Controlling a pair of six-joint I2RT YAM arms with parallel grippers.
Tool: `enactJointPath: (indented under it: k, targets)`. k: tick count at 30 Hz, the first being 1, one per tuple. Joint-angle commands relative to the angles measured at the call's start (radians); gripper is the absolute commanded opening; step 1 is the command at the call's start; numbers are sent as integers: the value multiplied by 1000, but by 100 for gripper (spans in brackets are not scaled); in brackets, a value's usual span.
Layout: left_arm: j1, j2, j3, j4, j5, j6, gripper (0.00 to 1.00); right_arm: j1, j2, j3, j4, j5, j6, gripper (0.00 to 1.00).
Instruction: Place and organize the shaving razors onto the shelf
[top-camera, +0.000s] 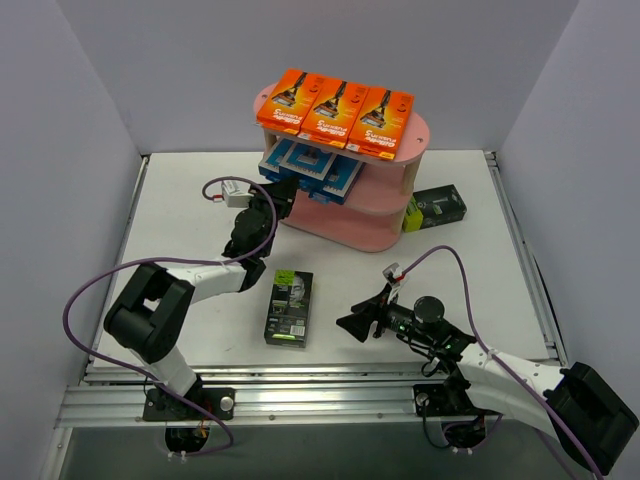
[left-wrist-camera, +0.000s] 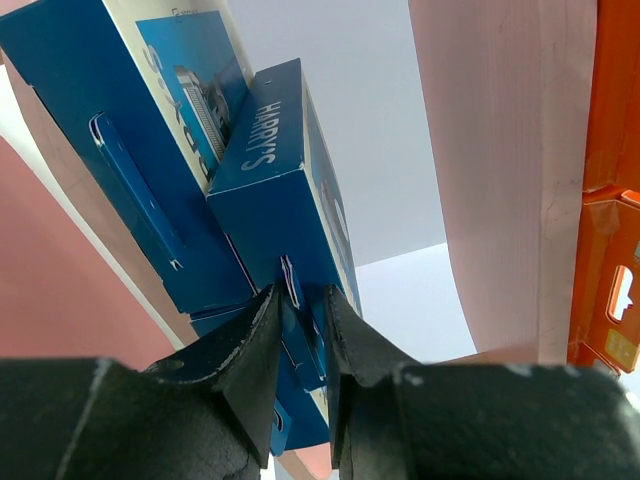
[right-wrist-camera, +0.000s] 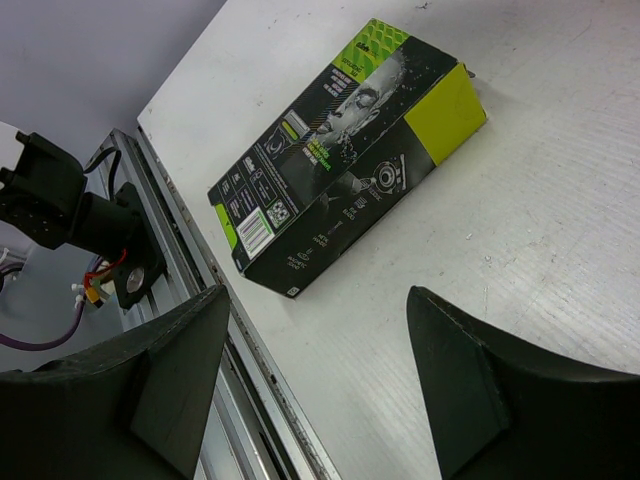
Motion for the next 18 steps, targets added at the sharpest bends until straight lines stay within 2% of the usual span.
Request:
enactJointPath:
  k: [1,18]
  targets:
    - [11,-11,16,46,20,-3,31,7,3,-4,62,-11,3,67]
    - [17,-38,-15,52,35,-13,38,7,-13,-6,52,-11,1,67]
